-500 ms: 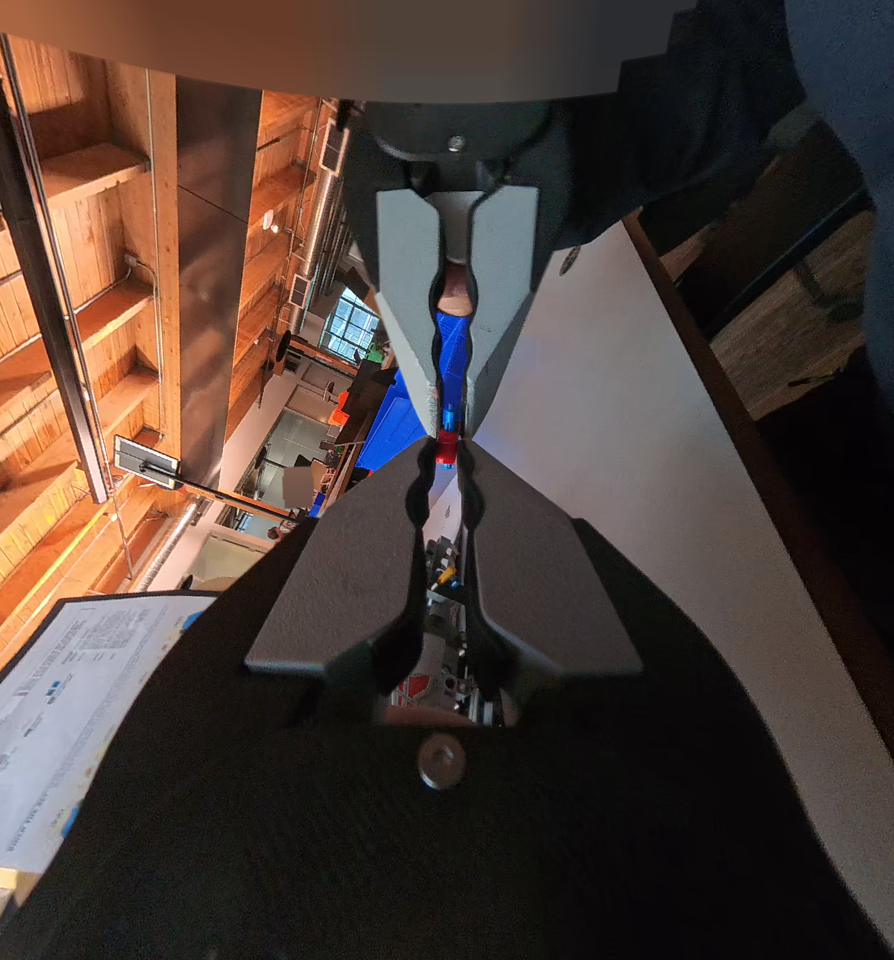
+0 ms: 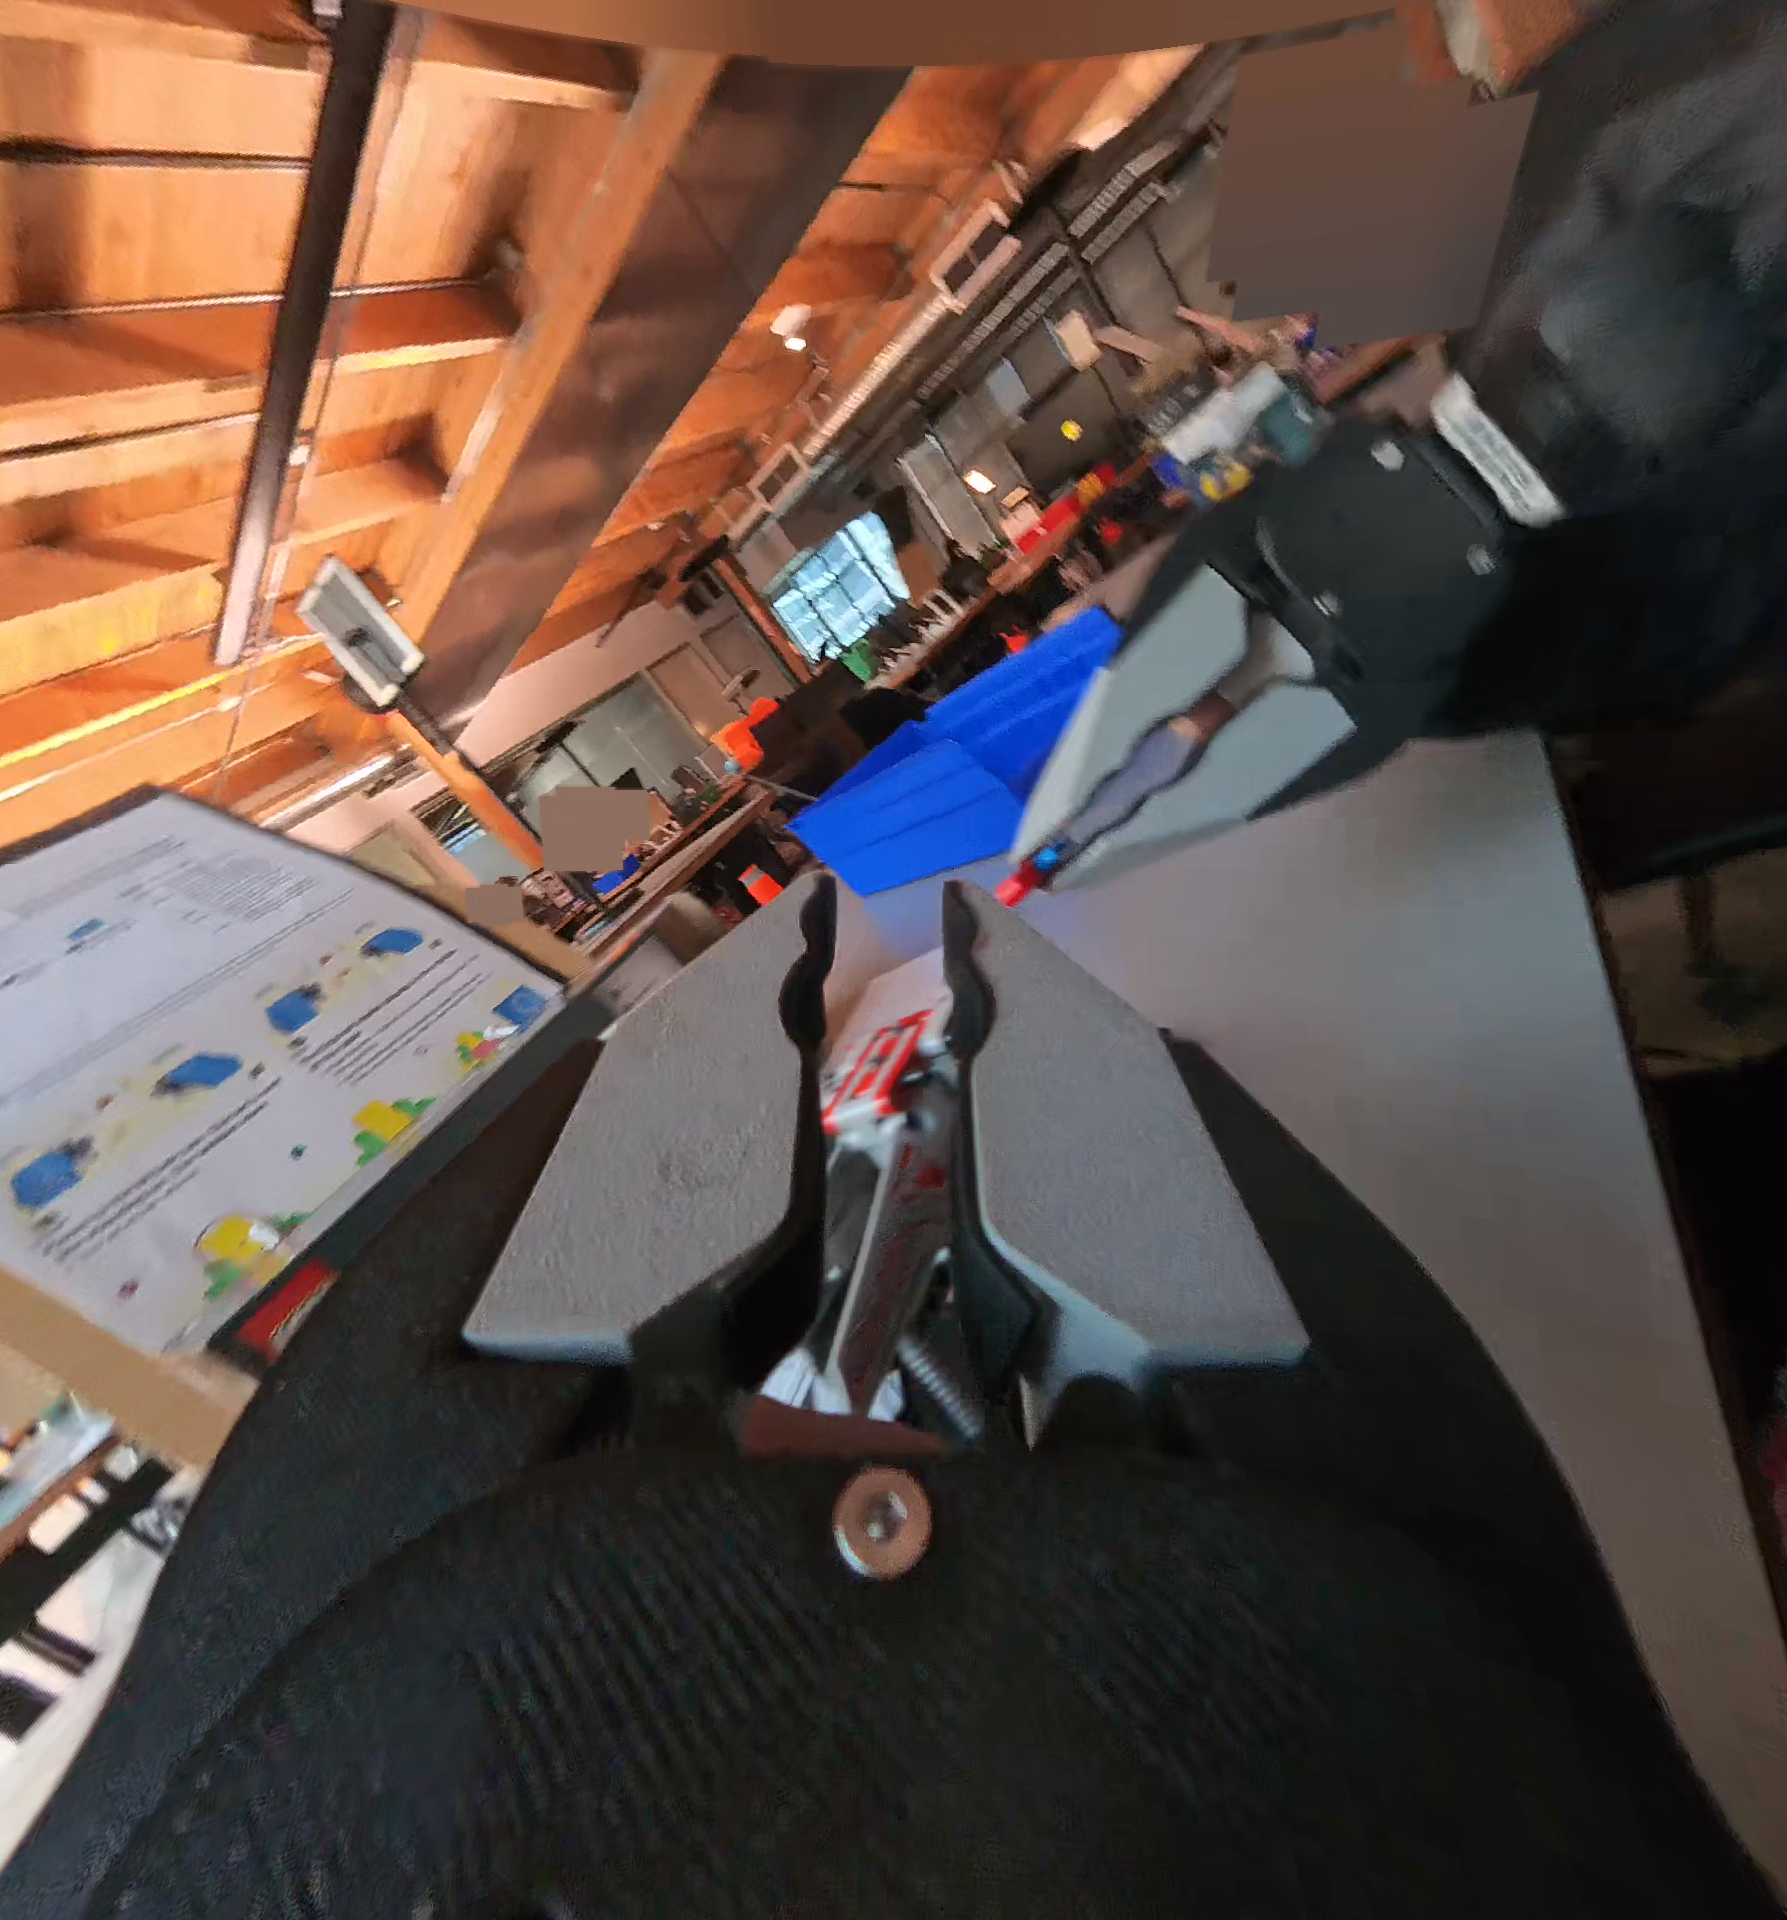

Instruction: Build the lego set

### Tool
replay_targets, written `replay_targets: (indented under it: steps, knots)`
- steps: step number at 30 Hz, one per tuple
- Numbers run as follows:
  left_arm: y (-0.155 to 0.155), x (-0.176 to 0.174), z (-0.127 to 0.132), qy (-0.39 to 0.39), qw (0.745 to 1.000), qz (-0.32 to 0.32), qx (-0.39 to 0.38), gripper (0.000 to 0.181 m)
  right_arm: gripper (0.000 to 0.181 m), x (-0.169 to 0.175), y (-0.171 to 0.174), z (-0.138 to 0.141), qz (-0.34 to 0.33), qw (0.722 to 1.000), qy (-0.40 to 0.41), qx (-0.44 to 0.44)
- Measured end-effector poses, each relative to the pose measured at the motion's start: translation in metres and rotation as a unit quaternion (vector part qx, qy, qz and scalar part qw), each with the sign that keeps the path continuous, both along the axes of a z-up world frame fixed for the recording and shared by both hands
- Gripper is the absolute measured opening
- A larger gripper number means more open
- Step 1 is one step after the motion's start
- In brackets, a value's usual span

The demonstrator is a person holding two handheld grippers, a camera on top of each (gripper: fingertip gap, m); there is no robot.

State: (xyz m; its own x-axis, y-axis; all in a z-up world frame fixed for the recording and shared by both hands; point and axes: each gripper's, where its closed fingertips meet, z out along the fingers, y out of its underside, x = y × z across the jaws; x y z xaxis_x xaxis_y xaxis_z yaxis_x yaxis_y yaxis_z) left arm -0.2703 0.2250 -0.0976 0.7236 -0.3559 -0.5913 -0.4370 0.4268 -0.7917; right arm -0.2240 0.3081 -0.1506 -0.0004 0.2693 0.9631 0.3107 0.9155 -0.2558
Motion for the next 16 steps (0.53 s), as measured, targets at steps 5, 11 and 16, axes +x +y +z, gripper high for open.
replay_targets:
  steps: [5,11,16]
  knots:
    - [-0.003,-0.060,0.006,-0.064,0.995,0.072,0.010,0.014,0.005,-0.008,0.008,-0.013,-0.011,0.998,-0.006,0.059]
    - [0.003,-0.077,-0.004,-0.078,0.991,0.109,-0.008,0.013,0.004,-0.015,0.012,-0.020,-0.006,0.999,-0.010,0.048]
    - [0.009,-0.081,-0.012,-0.069,0.989,0.130,-0.024,0.014,0.005,-0.022,0.016,-0.027,0.003,0.999,-0.018,0.028]
